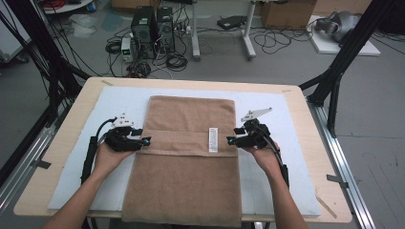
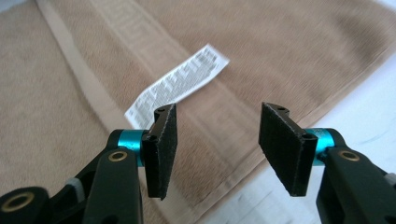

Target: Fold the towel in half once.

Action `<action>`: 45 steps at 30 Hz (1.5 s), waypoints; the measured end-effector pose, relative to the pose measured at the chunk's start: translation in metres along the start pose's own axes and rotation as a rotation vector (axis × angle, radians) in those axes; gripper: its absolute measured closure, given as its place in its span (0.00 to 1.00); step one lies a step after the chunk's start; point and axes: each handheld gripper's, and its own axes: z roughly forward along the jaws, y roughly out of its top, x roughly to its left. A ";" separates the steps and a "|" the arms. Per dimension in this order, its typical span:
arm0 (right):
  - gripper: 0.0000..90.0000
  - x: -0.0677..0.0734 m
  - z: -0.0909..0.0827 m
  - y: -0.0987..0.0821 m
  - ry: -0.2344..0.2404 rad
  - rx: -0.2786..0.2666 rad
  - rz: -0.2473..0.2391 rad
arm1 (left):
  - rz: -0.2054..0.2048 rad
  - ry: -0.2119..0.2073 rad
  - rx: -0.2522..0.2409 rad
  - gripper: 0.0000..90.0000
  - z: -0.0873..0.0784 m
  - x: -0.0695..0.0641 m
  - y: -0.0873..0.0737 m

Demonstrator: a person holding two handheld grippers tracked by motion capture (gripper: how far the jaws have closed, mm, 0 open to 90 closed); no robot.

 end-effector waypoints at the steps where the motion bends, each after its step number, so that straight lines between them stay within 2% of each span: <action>1: 0.54 0.001 0.002 -0.003 0.007 0.004 -0.001 | 0.003 -0.004 0.018 0.53 0.001 -0.001 -0.002; 3: 0.55 0.004 0.005 -0.008 0.009 0.022 -0.005 | 0.005 -0.011 0.005 0.57 0.000 -0.005 -0.007; 5: 0.58 0.005 0.009 -0.012 0.020 0.034 -0.013 | 0.020 -0.009 0.027 0.60 0.003 -0.007 -0.011; 7: 0.60 0.008 0.013 -0.016 0.025 0.049 -0.016 | 0.013 -0.018 0.051 0.63 0.006 -0.006 -0.015; 8: 0.62 0.009 0.015 -0.018 0.031 0.052 -0.017 | 0.011 -0.027 0.054 0.64 0.007 -0.006 -0.015; 12: 0.69 0.014 0.022 -0.022 0.034 0.087 -0.040 | 0.039 -0.021 0.059 0.73 0.009 -0.008 -0.015; 14: 0.72 0.015 0.024 -0.023 0.029 0.086 -0.054 | 0.032 -0.028 0.054 0.76 0.010 -0.008 -0.016; 18: 0.80 0.015 0.025 -0.023 0.030 0.090 -0.053 | 0.043 -0.022 0.055 0.89 0.011 -0.008 -0.015; 21: 0.89 0.014 0.024 -0.023 0.034 0.091 -0.050 | 0.043 -0.028 0.055 0.94 0.011 -0.007 -0.015; 26: 0.95 0.012 0.023 -0.021 0.043 0.087 -0.055 | 0.016 -0.041 0.039 0.96 0.008 -0.005 -0.014; 34: 0.95 0.015 0.009 -0.013 0.051 0.040 -0.059 | -0.001 -0.053 -0.009 0.96 -0.008 -0.004 -0.010; 37: 0.95 0.019 0.000 -0.009 0.060 0.022 -0.072 | -0.014 -0.075 -0.017 0.96 -0.015 -0.004 -0.009; 42: 0.95 0.023 -0.011 -0.006 0.075 0.013 -0.081 | -0.002 -0.079 -0.039 0.96 -0.027 -0.008 -0.007; 45: 0.95 0.029 -0.016 -0.005 0.082 0.015 -0.110 | 0.005 -0.083 -0.047 0.96 -0.034 -0.012 -0.007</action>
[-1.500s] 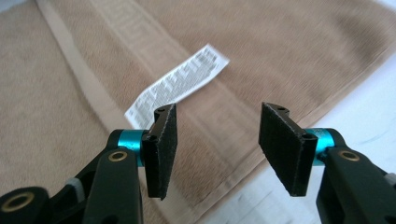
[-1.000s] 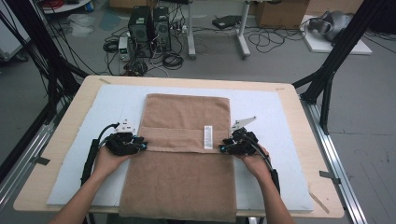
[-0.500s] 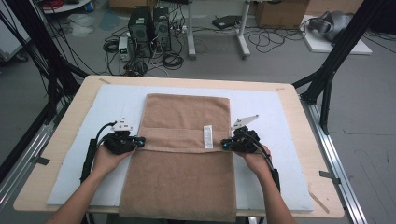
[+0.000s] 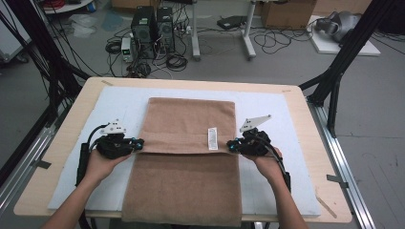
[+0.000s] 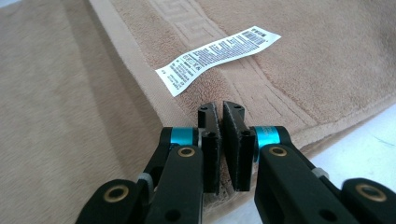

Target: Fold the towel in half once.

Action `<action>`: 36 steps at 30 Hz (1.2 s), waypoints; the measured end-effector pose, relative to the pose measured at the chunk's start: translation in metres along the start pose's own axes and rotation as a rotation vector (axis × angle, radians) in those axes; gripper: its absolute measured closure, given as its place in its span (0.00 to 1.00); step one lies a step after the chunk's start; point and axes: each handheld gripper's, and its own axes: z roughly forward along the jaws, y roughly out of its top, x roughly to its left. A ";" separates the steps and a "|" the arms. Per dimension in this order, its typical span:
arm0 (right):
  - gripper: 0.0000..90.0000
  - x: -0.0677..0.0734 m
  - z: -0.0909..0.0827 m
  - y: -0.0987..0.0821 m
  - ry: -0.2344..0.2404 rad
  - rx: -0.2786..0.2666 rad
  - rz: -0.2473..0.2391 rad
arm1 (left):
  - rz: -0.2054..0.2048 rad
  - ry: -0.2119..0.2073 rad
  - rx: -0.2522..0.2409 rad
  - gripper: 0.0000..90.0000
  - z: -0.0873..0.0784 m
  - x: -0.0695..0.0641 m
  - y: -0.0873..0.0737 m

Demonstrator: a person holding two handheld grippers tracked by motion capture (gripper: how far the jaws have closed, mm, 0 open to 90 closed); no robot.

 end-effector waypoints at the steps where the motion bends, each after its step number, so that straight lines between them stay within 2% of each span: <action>1: 0.95 0.002 -0.001 0.000 0.002 -0.003 -0.005 | 0.007 -0.002 -0.001 0.96 -0.002 -0.002 0.000; 5: 0.95 0.011 -0.010 -0.004 0.023 -0.031 -0.009 | 0.024 -0.003 -0.022 0.96 -0.013 -0.009 -0.004; 8: 0.95 0.019 -0.017 -0.007 0.043 -0.060 -0.023 | 0.025 -0.011 -0.057 0.96 -0.023 -0.017 -0.008; 13: 0.95 0.039 -0.033 -0.012 0.075 -0.089 -0.069 | 0.051 -0.022 -0.077 0.96 -0.043 -0.035 -0.019; 16: 0.95 0.054 -0.043 -0.017 0.099 -0.095 -0.101 | 0.059 -0.042 -0.087 0.96 -0.056 -0.047 -0.026; 17: 0.95 0.058 -0.045 -0.018 0.107 -0.092 -0.112 | 0.060 -0.059 -0.093 0.96 -0.062 -0.054 -0.030; 18: 0.94 0.066 -0.050 -0.020 0.125 -0.091 -0.130 | 0.064 -0.094 -0.098 0.96 -0.067 -0.059 -0.031; 19: 0.93 0.071 -0.053 -0.022 0.141 -0.096 -0.155 | 0.088 -0.107 -0.094 0.94 -0.071 -0.064 -0.031; 20: 0.90 0.075 -0.056 -0.023 0.158 -0.107 -0.159 | 0.110 -0.099 -0.083 0.86 -0.074 -0.068 -0.029; 21: 0.84 0.077 -0.058 -0.023 0.168 -0.119 -0.161 | 0.118 -0.096 -0.075 0.76 -0.076 -0.070 -0.027; 22: 0.81 0.078 -0.060 -0.023 0.178 -0.129 -0.158 | 0.126 -0.091 -0.075 0.74 -0.076 -0.070 -0.025; 24: 0.75 0.075 -0.059 -0.023 0.191 -0.136 -0.154 | 0.130 -0.074 -0.073 0.72 -0.073 -0.065 -0.022; 26: 0.71 0.070 -0.056 -0.022 0.172 -0.120 -0.138 | 0.114 -0.055 -0.077 0.71 -0.066 -0.056 -0.019; 28: 0.68 0.059 -0.050 -0.021 0.135 -0.108 -0.110 | 0.095 -0.043 -0.080 0.69 -0.057 -0.048 -0.019; 29: 0.67 0.054 -0.047 -0.020 0.118 -0.096 -0.103 | 0.089 -0.022 -0.080 0.67 -0.050 -0.043 -0.019; 31: 0.64 0.039 -0.039 -0.018 0.084 -0.076 -0.070 | 0.051 -0.007 -0.078 0.64 -0.038 -0.034 -0.018; 33: 0.62 0.024 -0.031 -0.015 0.048 -0.064 -0.038 | 0.053 0.033 -0.074 0.64 -0.027 -0.028 -0.017; 34: 0.61 0.018 -0.028 -0.014 0.037 -0.065 -0.026 | 0.038 0.033 -0.071 0.63 -0.020 -0.022 -0.015; 36: 0.60 0.001 -0.019 -0.010 0.008 -0.057 0.013 | 0.033 0.067 -0.047 0.63 -0.006 -0.015 -0.013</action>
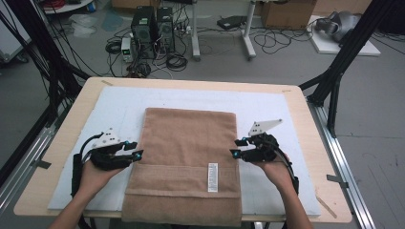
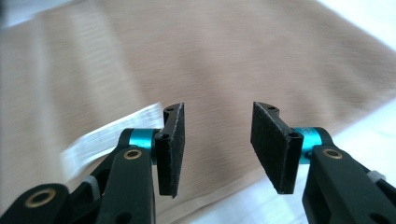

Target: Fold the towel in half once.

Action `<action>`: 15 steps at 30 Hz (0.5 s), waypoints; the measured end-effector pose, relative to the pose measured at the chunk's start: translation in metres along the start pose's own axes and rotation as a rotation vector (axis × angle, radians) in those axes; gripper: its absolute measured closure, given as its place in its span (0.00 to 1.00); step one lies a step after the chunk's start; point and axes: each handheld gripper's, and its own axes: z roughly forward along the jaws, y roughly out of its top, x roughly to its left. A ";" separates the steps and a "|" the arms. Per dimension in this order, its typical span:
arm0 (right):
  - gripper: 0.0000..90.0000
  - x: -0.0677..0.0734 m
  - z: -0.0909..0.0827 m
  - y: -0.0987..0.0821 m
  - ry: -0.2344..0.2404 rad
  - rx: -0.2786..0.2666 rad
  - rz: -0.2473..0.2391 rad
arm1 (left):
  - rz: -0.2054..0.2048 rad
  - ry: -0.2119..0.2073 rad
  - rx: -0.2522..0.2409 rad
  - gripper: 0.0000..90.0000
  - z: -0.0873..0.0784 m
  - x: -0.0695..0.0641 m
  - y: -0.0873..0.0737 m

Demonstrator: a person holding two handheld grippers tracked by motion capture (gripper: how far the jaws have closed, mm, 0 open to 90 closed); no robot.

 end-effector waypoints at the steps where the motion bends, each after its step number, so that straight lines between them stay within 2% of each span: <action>1: 0.58 -0.009 0.006 0.001 -0.014 0.007 0.025 | 0.004 0.010 0.011 0.61 0.004 0.002 0.001; 2: 0.57 -0.015 0.010 0.001 -0.018 0.013 0.040 | 0.015 0.036 0.029 0.60 0.011 0.005 0.001; 4: 0.54 -0.027 0.021 0.000 -0.051 0.050 0.081 | -0.003 0.073 0.065 0.55 0.022 0.013 -0.001; 6: 0.51 -0.036 0.031 -0.003 -0.063 0.069 0.115 | -0.063 0.087 0.095 0.52 0.031 0.023 -0.005; 8: 0.48 -0.041 0.040 -0.005 -0.091 0.093 0.128 | -0.101 0.107 0.113 0.50 0.038 0.031 -0.009; 9: 0.47 -0.043 0.044 -0.006 -0.105 0.107 0.129 | -0.127 0.104 0.116 0.50 0.041 0.034 -0.011; 11: 0.47 -0.049 0.052 -0.009 -0.131 0.125 0.150 | -0.153 0.091 0.104 0.50 0.045 0.038 -0.013; 12: 0.47 -0.051 0.055 -0.010 -0.131 0.131 0.167 | -0.160 0.099 0.097 0.52 0.045 0.038 -0.013; 13: 0.47 -0.052 0.058 -0.011 -0.130 0.133 0.176 | -0.150 0.098 0.095 0.56 0.046 0.038 -0.013; 15: 0.55 -0.050 0.060 -0.010 -0.153 0.130 0.171 | -0.155 0.077 0.083 0.65 0.047 0.038 -0.014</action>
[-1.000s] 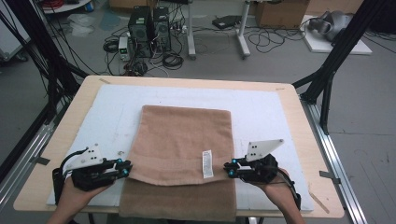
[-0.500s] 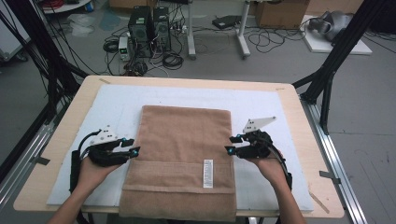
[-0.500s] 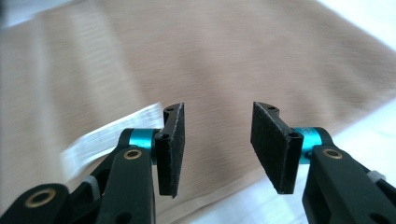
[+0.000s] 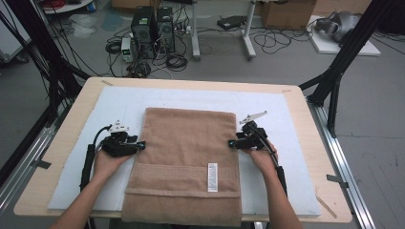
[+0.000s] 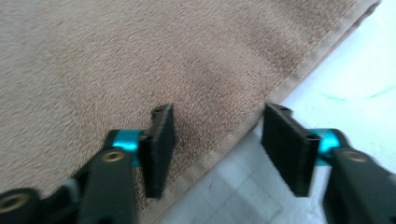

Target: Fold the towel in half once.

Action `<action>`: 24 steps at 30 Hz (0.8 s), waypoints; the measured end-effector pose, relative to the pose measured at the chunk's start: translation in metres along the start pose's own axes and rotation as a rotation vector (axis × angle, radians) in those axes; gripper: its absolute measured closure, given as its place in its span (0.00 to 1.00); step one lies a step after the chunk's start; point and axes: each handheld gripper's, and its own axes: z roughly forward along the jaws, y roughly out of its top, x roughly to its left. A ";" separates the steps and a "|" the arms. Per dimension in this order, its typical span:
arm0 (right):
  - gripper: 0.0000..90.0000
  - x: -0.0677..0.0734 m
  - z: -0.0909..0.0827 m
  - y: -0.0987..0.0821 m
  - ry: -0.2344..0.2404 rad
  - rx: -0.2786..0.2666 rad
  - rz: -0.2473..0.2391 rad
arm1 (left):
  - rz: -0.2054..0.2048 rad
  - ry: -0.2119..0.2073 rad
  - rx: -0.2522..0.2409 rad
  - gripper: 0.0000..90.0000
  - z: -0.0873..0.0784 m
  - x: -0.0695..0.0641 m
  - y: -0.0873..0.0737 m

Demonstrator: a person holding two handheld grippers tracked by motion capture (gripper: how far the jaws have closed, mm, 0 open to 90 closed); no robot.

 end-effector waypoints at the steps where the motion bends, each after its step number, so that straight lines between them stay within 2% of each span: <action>1: 0.62 0.001 0.001 0.001 0.002 -0.001 -0.016 | -0.009 -0.008 -0.004 0.73 0.001 0.000 0.000; 2: 0.76 0.002 0.001 0.002 0.030 0.001 -0.021 | -0.020 -0.016 -0.011 0.77 0.002 0.000 0.000; 3: 0.85 0.002 0.002 0.003 0.067 -0.002 -0.025 | -0.041 -0.036 -0.017 0.83 0.003 0.000 0.000; 4: 0.87 0.005 0.002 0.004 0.064 0.002 -0.030 | -0.065 -0.038 -0.018 0.90 0.003 0.001 0.000; 5: 0.89 0.005 0.002 0.005 0.063 0.010 -0.039 | -0.081 -0.039 -0.024 0.91 0.004 0.002 0.001; 9: 0.90 0.001 0.001 0.010 0.031 0.013 -0.047 | -0.088 -0.017 -0.040 0.93 0.007 0.005 0.002; 10: 0.90 -0.001 0.001 0.012 0.024 0.009 -0.048 | -0.100 -0.015 -0.041 0.93 0.008 0.006 0.004; 12: 0.90 -0.006 0.004 0.016 0.020 0.013 -0.036 | -0.092 -0.002 -0.030 0.94 0.012 0.008 0.010; 13: 0.90 -0.009 0.006 0.018 0.019 0.012 -0.034 | -0.079 0.019 -0.028 0.94 0.015 0.008 0.016; 15: 0.90 -0.014 0.008 0.023 -0.004 0.008 -0.027 | -0.068 0.039 -0.035 0.94 0.020 0.009 0.025; 17: 0.90 -0.020 0.009 0.028 -0.031 0.003 -0.017 | -0.064 0.055 -0.030 0.94 0.026 0.011 0.034; 19: 0.90 -0.025 0.009 0.035 -0.052 -0.005 -0.011 | -0.081 0.074 -0.061 0.94 0.029 0.015 0.039; 22: 0.90 -0.034 0.008 0.045 -0.052 -0.024 0.013 | -0.099 0.076 -0.054 0.94 0.034 0.020 0.047; 24: 0.89 -0.036 0.009 0.048 -0.047 -0.013 0.008 | -0.101 0.065 -0.053 0.94 0.035 0.021 0.048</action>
